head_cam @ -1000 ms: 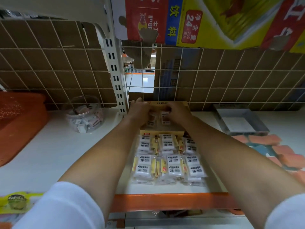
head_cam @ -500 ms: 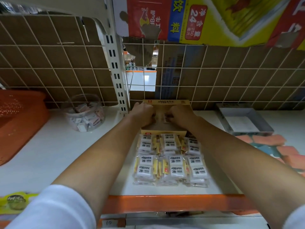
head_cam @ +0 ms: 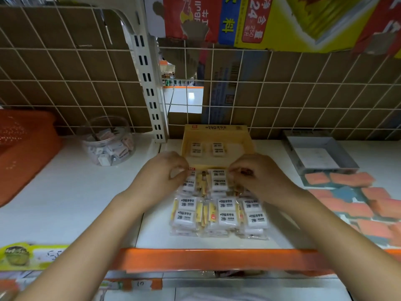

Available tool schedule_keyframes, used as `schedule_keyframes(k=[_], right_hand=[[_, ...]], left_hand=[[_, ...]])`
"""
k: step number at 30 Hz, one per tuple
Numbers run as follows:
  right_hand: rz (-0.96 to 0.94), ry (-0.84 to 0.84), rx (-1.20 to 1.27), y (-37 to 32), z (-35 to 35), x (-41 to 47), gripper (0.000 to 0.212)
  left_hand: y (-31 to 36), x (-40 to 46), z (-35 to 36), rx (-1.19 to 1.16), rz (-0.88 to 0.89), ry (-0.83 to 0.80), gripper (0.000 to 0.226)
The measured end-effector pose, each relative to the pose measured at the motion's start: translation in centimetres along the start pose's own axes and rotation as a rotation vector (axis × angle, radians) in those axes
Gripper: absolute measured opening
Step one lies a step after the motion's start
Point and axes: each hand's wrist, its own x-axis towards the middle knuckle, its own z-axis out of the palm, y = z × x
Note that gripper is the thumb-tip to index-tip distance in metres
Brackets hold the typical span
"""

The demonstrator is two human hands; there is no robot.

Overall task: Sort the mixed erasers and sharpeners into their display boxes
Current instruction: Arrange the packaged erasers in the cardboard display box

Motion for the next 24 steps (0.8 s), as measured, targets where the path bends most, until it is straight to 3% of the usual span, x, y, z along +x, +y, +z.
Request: schedule_keyframes(k=[8, 17, 20, 24], right_hand=[[0.008, -0.122, -0.201, -0.3, 1.5, 0.8, 0.040], [0.022, -0.104, -0.148, -0.4, 1.6, 0.4, 0.034], [0.035, -0.081, -0.049, -0.8, 1.5, 0.2, 0.027], [0.132, 0.015, 0.303, -1.5, 1.2, 0.3, 0.026]], left_hand=[[-1.0, -1.1, 1.4, -0.027, -0.146, -0.098, 0.038], [-0.6, -1.1, 1.2, -0.141, -0.227, -0.154, 0.036], [-0.7, -1.1, 0.9, -0.224, -0.261, -0.070, 0.030], [-0.2, -0.9, 0.4, -0.494, -0.349, 0.016, 0.037]])
